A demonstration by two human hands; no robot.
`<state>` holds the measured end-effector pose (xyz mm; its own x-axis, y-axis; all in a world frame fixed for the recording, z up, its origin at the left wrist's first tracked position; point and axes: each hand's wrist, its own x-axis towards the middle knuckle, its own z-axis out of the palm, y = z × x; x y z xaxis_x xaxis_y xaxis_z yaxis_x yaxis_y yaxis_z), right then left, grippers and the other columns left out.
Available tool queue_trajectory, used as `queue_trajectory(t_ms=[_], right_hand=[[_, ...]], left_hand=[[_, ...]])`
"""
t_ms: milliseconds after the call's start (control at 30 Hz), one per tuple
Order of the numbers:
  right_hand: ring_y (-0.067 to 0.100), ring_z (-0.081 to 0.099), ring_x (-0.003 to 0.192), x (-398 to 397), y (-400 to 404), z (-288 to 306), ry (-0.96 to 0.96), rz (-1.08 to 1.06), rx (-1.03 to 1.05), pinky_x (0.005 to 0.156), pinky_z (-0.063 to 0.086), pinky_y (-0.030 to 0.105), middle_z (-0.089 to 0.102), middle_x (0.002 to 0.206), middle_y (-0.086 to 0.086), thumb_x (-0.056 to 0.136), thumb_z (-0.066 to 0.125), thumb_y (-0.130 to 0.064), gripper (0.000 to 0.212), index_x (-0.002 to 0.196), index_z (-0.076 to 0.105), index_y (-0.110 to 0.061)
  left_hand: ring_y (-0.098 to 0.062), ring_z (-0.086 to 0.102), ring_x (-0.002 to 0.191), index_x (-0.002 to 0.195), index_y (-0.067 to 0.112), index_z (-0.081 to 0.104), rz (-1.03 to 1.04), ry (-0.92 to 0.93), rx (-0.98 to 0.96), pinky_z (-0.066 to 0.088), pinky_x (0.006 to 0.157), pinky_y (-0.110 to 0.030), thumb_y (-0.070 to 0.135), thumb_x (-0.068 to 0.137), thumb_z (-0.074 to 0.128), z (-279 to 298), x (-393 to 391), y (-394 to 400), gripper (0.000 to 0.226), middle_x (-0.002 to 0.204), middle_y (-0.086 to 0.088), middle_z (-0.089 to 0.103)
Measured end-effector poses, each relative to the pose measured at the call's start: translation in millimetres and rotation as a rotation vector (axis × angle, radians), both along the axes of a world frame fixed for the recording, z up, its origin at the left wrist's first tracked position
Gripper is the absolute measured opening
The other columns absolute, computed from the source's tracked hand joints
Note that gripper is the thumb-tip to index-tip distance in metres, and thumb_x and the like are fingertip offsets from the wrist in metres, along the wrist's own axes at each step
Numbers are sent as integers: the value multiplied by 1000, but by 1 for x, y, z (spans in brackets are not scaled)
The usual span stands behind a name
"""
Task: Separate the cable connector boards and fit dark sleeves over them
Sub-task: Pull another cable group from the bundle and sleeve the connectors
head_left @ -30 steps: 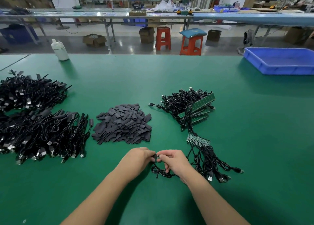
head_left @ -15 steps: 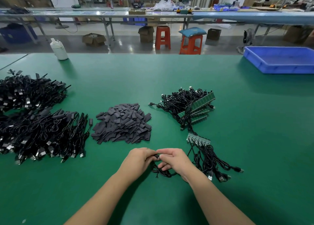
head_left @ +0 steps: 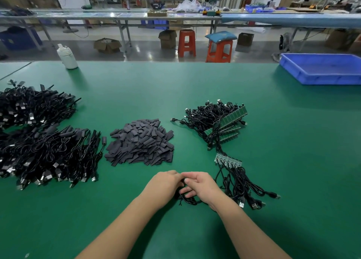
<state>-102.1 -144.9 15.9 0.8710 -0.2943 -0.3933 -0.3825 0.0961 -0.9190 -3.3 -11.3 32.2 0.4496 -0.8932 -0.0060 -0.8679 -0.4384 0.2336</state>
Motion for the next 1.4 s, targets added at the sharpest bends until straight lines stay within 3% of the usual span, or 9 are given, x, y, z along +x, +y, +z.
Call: queue_trajectory(t_ms=[300, 500, 700, 867, 933, 1033, 1200, 1300, 1400], right_hand=[[17, 74, 82, -1, 0, 3, -34, 0, 25, 66, 58, 24, 76, 98, 4, 103, 43, -3, 32, 129, 60, -8], [13, 71, 75, 2, -2, 7, -79, -148, 138, 65, 57, 24, 77, 91, 4, 101, 48, -5, 26, 118, 66, -13], [17, 69, 74, 14, -18, 30, -380, -530, 830, 64, 58, 26, 71, 88, 11, 101, 42, 1, 21, 111, 60, 0], [20, 73, 81, 29, -18, 54, -459, -553, 876, 68, 60, 28, 71, 92, 12, 103, 38, 1, 22, 104, 59, -4], [20, 73, 90, 30, -18, 56, -429, -496, 710, 74, 60, 28, 72, 102, 13, 103, 41, 0, 20, 107, 60, -5], [9, 67, 99, 25, -31, 53, -195, -302, -107, 80, 53, 19, 70, 117, 1, 101, 51, -11, 21, 115, 64, -18], [2, 56, 57, 3, -71, 40, 93, -272, -1056, 49, 41, 19, 69, 85, -14, 100, 48, -21, 25, 113, 70, -22], [14, 59, 101, -13, -95, 29, 230, -233, -1290, 81, 53, 30, 69, 107, -5, 100, 47, -26, 29, 120, 68, -19], [23, 41, 136, -22, -112, 18, 364, -45, -1335, 113, 34, 41, 53, 142, 2, 102, 43, -38, 45, 141, 50, -16]], left_hand=[[-29, 59, 100, 123, 12, 45, -38, -160, 247, 45, 79, -37, 11, 92, 50, 9, -9, -12, 31, 113, -7, 52], [-11, 53, 113, 148, 23, 24, 156, 285, -345, 42, 96, -25, 9, 92, 50, 1, -16, -8, 64, 149, 5, 30], [-1, 60, 84, 120, 32, 59, 124, 427, -347, 48, 83, -23, 50, 89, 57, -9, -31, 3, 35, 93, 19, 66], [-6, 58, 73, 92, 28, 61, 125, 304, -395, 49, 72, -28, 40, 95, 51, -12, -28, 10, 16, 76, 16, 64], [-5, 61, 75, 94, 27, 66, 160, 299, -443, 51, 73, -28, 35, 96, 53, -8, -20, 15, 15, 81, 15, 68], [1, 64, 77, 97, 25, 73, 337, 283, -539, 52, 73, -23, 26, 95, 60, 3, 7, 29, 13, 86, 16, 71], [-2, 55, 47, 100, 22, 70, 753, 131, -498, 44, 41, -19, 27, 97, 55, 32, 87, 77, 16, 68, 12, 65], [-20, 57, 57, 101, 16, 70, 943, -61, -374, 47, 51, -27, 30, 99, 50, 45, 137, 115, 25, 72, -2, 67], [-29, 53, 70, 104, 15, 71, 1070, -112, -236, 47, 60, -33, 29, 99, 48, 45, 168, 147, 28, 84, -12, 69]])
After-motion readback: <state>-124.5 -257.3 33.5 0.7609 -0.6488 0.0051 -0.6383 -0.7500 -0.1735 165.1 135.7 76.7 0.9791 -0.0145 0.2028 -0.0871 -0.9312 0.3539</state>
